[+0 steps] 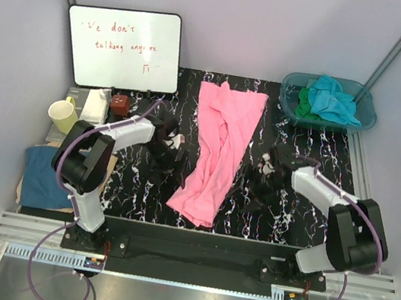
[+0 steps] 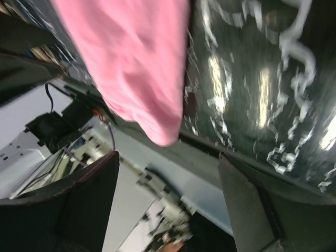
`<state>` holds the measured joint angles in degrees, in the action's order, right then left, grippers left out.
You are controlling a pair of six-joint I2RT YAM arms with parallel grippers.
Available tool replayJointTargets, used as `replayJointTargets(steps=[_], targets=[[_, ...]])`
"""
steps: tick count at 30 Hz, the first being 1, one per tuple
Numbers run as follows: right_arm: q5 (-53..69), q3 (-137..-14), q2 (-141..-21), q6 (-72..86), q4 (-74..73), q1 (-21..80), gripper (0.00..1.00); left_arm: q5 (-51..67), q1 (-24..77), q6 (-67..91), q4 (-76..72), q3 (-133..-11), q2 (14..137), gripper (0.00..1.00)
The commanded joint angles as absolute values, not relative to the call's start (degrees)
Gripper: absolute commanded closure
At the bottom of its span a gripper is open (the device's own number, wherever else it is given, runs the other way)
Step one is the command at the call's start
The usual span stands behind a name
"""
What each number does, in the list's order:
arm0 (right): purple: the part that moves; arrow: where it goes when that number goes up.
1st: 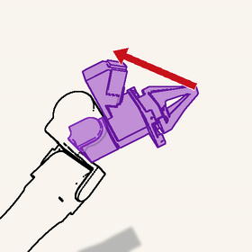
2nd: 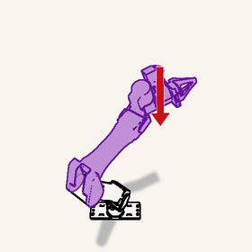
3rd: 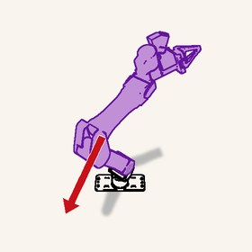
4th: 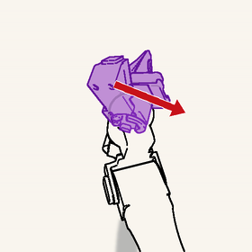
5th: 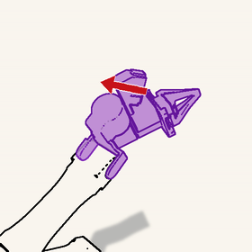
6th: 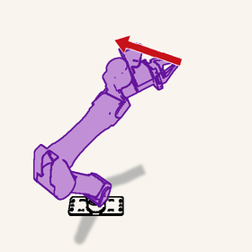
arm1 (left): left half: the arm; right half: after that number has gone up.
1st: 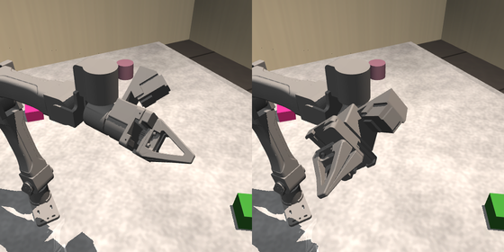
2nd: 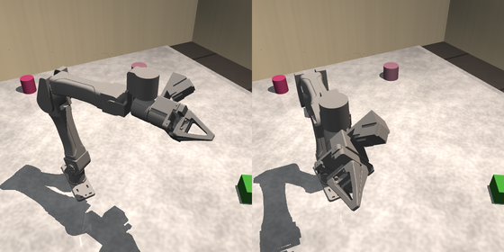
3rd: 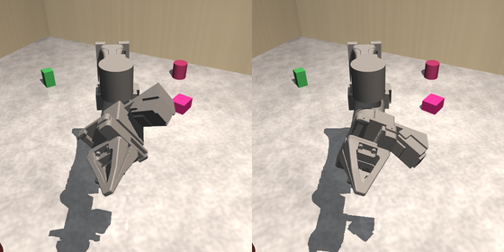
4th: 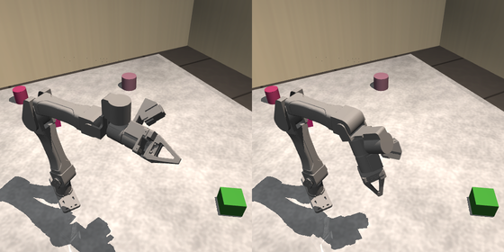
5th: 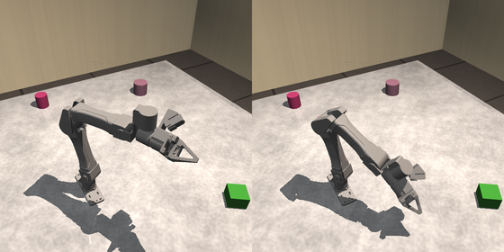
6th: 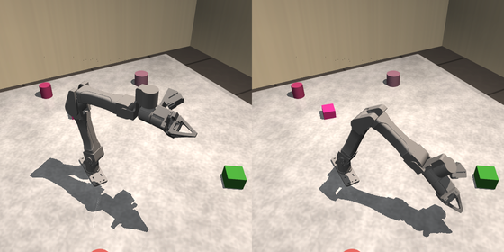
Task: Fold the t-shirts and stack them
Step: Fold the tshirt
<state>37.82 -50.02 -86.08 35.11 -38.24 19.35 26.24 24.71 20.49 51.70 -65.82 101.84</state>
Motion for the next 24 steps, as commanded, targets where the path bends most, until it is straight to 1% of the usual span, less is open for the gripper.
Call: replayJointTargets(steps=[1, 2, 5, 6, 8, 9, 10, 12, 13, 15, 16, 18, 19, 20, 21, 22, 23, 24], targets=[[43.68, -41.15, -77.45, 46.74, -29.99, 22.32, 0.17, 31.11, 24.61, 20.56, 45.27, -62.67, 101.87, 0.01], [43.86, -37.83, -76.82, 48.32, -26.66, 22.93, 0.17, 31.55, 24.61, 21.26, 44.22, -61.36, 101.95, 0.02], [42.90, -33.85, -75.50, 54.73, -21.03, 25.74, 0.18, 33.13, 24.61, 22.93, 40.97, -58.73, 101.78, 0.15], [42.72, -33.23, -75.93, 55.80, -19.53, 27.49, 0.18, 33.83, 24.61, 23.37, 40.00, -58.01, 101.78, 0.26], [42.63, -31.56, -77.16, 59.13, -14.26, 29.08, 0.18, 35.32, 24.70, 24.78, 37.81, -56.43, 102.13, 0.42], [42.45, -31.12, -78.82, 60.37, -12.32, 31.35, 0.19, 35.85, 24.70, 25.05, 37.27, -55.90, 102.74, 0.55], [42.10, -30.24, -79.88, 61.60, -8.13, 32.33, 0.19, 36.47, 24.70, 25.22, 36.92, -55.20, 103.18, 0.59], [41.75, -30.06, -83.99, 64.07, -4.76, 35.66, 0.20, 36.39, 24.70, 25.23, 36.65, -54.67, 104.06, 0.67], [41.31, -30.58, -85.50, 64.59, -2.05, 36.81, 0.20, 36.56, 24.70, 25.14, 36.48, -53.97, 104.24, 0.69], [40.78, -31.64, -90.06, 64.86, -0.80, 38.40, 0.21, 36.74, 24.70, 25.14, 36.12, -53.27, 104.59, 0.77], [40.61, -33.03, -91.57, 65.04, -0.53, 39.80, 0.22, 37.17, 24.78, 25.40, 35.69, -52.30, 104.50, 0.85], [40.34, -34.45, -94.99, 64.86, -0.53, 40.69, 0.30, 37.27, 24.96, 25.75, 34.98, -51.42, 104.15, 0.95], [40.17, -35.58, -95.79, 64.95, -0.44, 41.13, 0.45, 37.44, 25.22, 25.84, 34.81, -50.72, 103.98, 1.00], [40.17, -36.03, -96.50, 64.95, -0.53, 41.22, 0.64, 37.35, 25.40, 25.93, 34.80, -50.28, 103.80, 1.00], [39.90, -36.47, -97.03, 64.95, -1.14, 41.13, 0.79, 37.44, 25.57, 26.10, 34.80, -49.93, 103.71, 1.00], [38.25, -37.69, -96.94, 64.52, -4.71, 41.13, 0.95, 37.79, 26.01, 26.54, 34.89, -49.23, 103.54, 1.00], [37.45, -38.40, -96.77, 63.03, -6.92, 41.13, 0.98, 37.88, 26.28, 26.89, 34.81, -48.96, 103.10, 1.00], [36.66, -39.10, -96.07, 62.15, -9.21, 41.13, 1.00, 38.05, 26.54, 27.07, 34.80, -48.69, 102.83, 1.00]])
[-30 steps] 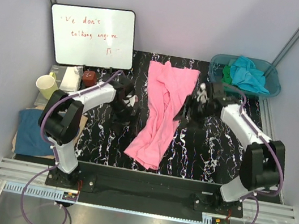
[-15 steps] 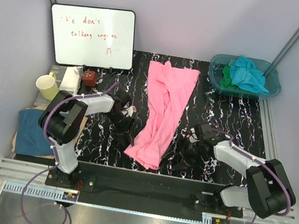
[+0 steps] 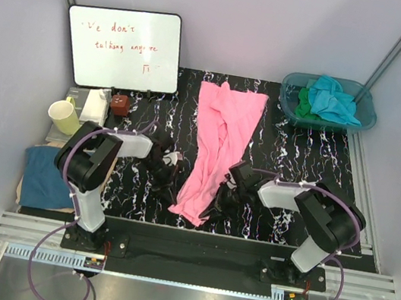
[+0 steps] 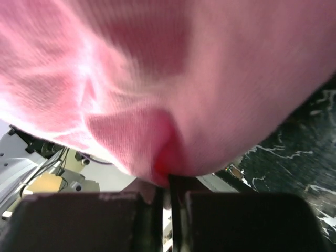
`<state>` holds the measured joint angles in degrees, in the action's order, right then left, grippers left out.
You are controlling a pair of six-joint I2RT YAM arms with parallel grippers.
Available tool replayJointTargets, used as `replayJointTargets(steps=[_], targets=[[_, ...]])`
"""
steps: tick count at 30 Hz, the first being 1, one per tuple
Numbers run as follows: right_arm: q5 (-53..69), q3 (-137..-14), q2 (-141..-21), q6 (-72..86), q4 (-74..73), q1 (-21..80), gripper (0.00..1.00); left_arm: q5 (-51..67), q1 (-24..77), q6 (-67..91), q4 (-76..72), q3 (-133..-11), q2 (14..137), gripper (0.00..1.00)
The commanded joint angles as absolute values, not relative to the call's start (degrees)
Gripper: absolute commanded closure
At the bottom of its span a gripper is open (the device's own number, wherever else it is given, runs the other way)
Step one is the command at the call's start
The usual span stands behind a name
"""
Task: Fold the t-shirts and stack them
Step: Fold the tshirt
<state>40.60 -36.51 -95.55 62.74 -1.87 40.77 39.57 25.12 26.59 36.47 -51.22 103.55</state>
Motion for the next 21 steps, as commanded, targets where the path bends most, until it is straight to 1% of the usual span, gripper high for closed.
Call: replayJointTargets(steps=[1, 7, 10, 13, 19, 20, 21], targets=[[34.13, -40.85, -95.80, 61.09, -15.15, 41.13, 1.00, 38.06, 27.41, 27.77, 34.89, -48.26, 102.40, 1.00], [24.02, -44.91, -92.20, 54.24, -34.33, 41.13, 1.00, 38.23, 33.21, 31.19, 34.98, -47.90, 100.11, 1.00], [19.45, -45.09, -91.15, 52.30, -40.58, 41.04, 1.00, 37.80, 36.12, 32.34, 35.07, -48.34, 100.28, 1.00], [17.41, -44.13, -90.35, 50.89, -43.58, 40.52, 1.00, 37.01, 37.70, 32.87, 35.50, -48.51, 101.07, 1.00], [14.94, -44.82, -89.73, 47.91, -47.72, 40.34, 1.00, 34.28, 37.71, 32.70, 38.23, -48.78, 100.72, 1.00], [15.03, -45.26, -90.26, 47.38, -47.99, 40.43, 0.98, 34.36, 37.71, 32.52, 38.67, -48.95, 100.72, 0.98], [15.81, -46.48, -90.35, 46.50, -48.25, 40.43, 0.89, 34.10, 37.71, 31.65, 40.33, -49.91, 100.55, 0.79]])
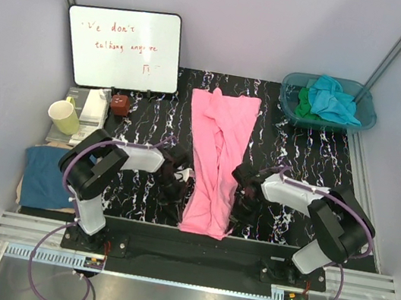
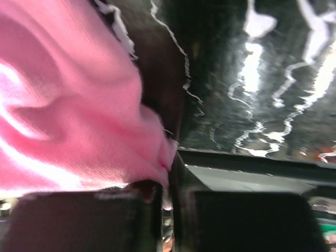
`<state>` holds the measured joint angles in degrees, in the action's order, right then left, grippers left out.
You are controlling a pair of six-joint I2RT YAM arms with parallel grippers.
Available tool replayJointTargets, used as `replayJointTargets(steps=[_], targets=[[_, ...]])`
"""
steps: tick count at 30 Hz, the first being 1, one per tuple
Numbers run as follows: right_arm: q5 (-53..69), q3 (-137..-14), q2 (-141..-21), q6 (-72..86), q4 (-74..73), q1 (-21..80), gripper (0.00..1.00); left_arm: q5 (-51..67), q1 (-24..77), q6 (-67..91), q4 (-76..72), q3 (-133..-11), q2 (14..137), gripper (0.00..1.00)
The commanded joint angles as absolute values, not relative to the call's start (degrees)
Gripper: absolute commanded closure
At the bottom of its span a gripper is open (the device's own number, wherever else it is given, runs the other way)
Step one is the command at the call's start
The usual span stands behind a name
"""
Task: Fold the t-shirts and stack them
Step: Fold the tshirt
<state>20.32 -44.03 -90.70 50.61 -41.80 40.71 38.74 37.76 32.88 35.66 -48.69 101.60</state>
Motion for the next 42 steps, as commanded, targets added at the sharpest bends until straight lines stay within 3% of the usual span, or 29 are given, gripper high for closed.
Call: replayJointTargets(steps=[1, 3, 4, 6, 7, 9, 16, 20, 25, 31, 36, 39, 42], targets=[[16.08, -47.19, -90.18, 45.28, -48.77, 40.34, 0.70, 33.67, 37.71, 31.12, 41.21, -50.53, 99.68, 0.45], [15.04, -50.25, -89.04, 43.25, -51.40, 40.43, 0.55, 30.87, 37.71, 29.80, 43.67, -53.15, 97.83, 0.23], [14.33, -51.40, -88.34, 42.81, -52.46, 40.52, 0.42, 29.89, 37.71, 29.45, 44.12, -54.22, 95.65, 0.10], [12.14, -55.27, -85.79, 41.23, -55.10, 40.34, 0.34, 27.17, 37.71, 28.83, 45.35, -58.17, 93.53, 0.05], [10.91, -56.50, -85.00, 41.05, -56.06, 40.43, 0.24, 26.46, 37.62, 28.92, 45.35, -59.58, 93.43, 0.03], [7.84, -60.11, -83.32, 39.91, -57.74, 40.25, 0.19, 25.32, 37.18, 29.09, 45.62, -63.88, 94.47, 0.03], [10.36, -71.18, -90.06, 34.72, -58.27, 39.81, 0.20, 24.79, 31.30, 27.51, 46.40, -79.17, 106.42, 0.14], [10.99, -76.98, -93.33, 32.44, -57.04, 42.88, 0.20, 25.22, 25.33, 27.60, 47.81, -89.27, 113.89, 0.13], [10.20, -79.10, -95.71, 31.03, -56.60, 47.28, 0.27, 27.07, 21.80, 28.04, 49.57, -98.06, 122.77, 0.16], [11.51, -83.40, -103.07, 30.50, -55.02, 57.02, 0.32, 28.83, 21.80, 29.00, 49.83, -102.91, 128.14, 0.27], [11.60, -84.99, -109.14, 29.88, -54.32, 61.25, 0.36, 29.62, 21.71, 29.27, 49.66, -105.37, 131.13, 0.29], [11.52, -84.99, -112.22, 29.79, -54.93, 62.14, 0.42, 29.88, 21.71, 29.44, 49.75, -106.17, 132.45, 0.37], [9.41, -83.59, -113.46, 30.23, -55.28, 62.40, 0.44, 30.32, 21.71, 29.71, 49.75, -107.83, 134.20, 0.54]])
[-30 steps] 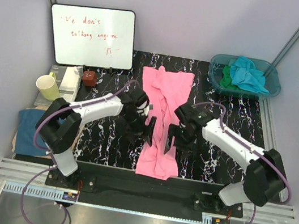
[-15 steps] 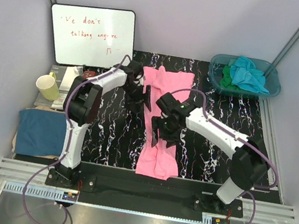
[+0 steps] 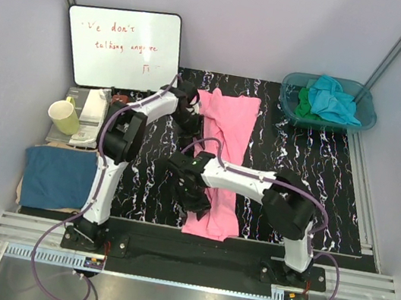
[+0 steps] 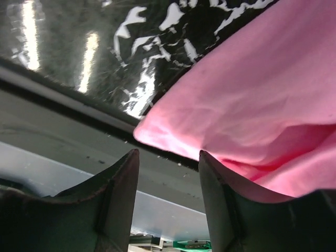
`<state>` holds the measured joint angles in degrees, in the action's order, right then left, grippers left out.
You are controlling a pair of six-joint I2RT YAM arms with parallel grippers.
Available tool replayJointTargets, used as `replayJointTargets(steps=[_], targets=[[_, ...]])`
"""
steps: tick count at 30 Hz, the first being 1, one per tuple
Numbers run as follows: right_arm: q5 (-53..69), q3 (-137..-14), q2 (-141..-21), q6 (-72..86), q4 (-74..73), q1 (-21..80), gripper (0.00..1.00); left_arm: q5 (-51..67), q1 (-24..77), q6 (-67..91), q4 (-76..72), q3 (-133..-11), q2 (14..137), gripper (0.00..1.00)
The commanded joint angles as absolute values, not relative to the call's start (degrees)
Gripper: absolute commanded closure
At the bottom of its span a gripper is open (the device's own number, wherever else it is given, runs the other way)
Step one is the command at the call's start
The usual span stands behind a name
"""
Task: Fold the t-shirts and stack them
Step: Fold the tshirt
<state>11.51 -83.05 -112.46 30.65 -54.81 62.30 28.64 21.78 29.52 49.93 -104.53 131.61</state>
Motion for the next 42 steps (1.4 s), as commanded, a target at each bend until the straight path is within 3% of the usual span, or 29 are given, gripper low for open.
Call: replayJointTargets(steps=[1, 2, 5, 6, 8, 9, 12, 26, 28, 29, 32, 33, 34, 39, 42], targets=[[8.53, -82.97, -113.81, 30.15, -55.20, 62.49, 0.46, 30.76, 21.71, 29.79, 49.75, -108.28, 134.64, 0.59], [8.18, -82.71, -114.08, 29.97, -55.28, 62.75, 0.48, 31.02, 21.71, 29.88, 49.66, -108.63, 135.61, 0.72], [8.35, -81.74, -116.27, 29.36, -54.67, 63.63, 0.53, 31.38, 21.71, 30.32, 49.57, -110.30, 137.19, 0.96], [8.70, -81.65, -117.67, 29.27, -54.32, 64.33, 0.61, 31.29, 21.71, 30.41, 49.66, -111.52, 137.63, 1.00], [9.58, -81.47, -119.52, 29.01, -53.62, 65.12, 0.70, 31.64, 21.62, 30.76, 49.66, -113.11, 139.04, 1.00], [9.93, -81.82, -121.27, 28.92, -53.53, 65.91, 0.80, 32.08, 21.45, 31.11, 49.66, -114.59, 139.56, 1.00], [11.60, -82.44, -122.96, 27.69, -53.70, 67.32, 0.89, 32.70, 21.01, 32.25, 49.57, -116.97, 140.97, 1.00], [9.85, -78.40, -120.06, 26.63, -55.02, 68.56, 0.86, 36.64, 18.19, 32.70, 49.48, -124.80, 145.20, 0.99], [5.64, -79.71, -118.31, 27.24, -56.68, 68.55, 0.84, 38.66, 18.11, 31.30, 49.66, -124.11, 143.37, 0.77], [4.15, -80.50, -116.56, 27.25, -57.39, 68.64, 0.84, 39.02, 18.19, 30.77, 49.57, -123.23, 142.22, 0.54], [-3.85, -84.10, -112.17, 27.86, -60.99, 68.47, 0.72, 37.97, 18.11, 28.48, 48.08, -116.48, 135.20, 0.24], [-7.61, -86.20, -111.02, 27.95, -62.65, 68.12, 0.65, 37.88, 18.11, 27.61, 46.95, -112.63, 133.35, 0.08], [-9.04, -87.26, -109.70, 28.12, -63.45, 67.85, 0.61, 38.05, 18.11, 27.16, 46.67, -110.85, 129.94, 0.02], [-15.28, -91.40, -100.31, 28.30, -63.81, 62.59, 0.36, 38.50, 18.19, 24.44, 45.18, -101.01, 121.39, 0.01], [-15.12, -88.35, -94.85, 27.34, -60.40, 53.73, 0.03, 37.27, 18.19, 23.38, 44.74, -96.34, 117.08, 0.01]])
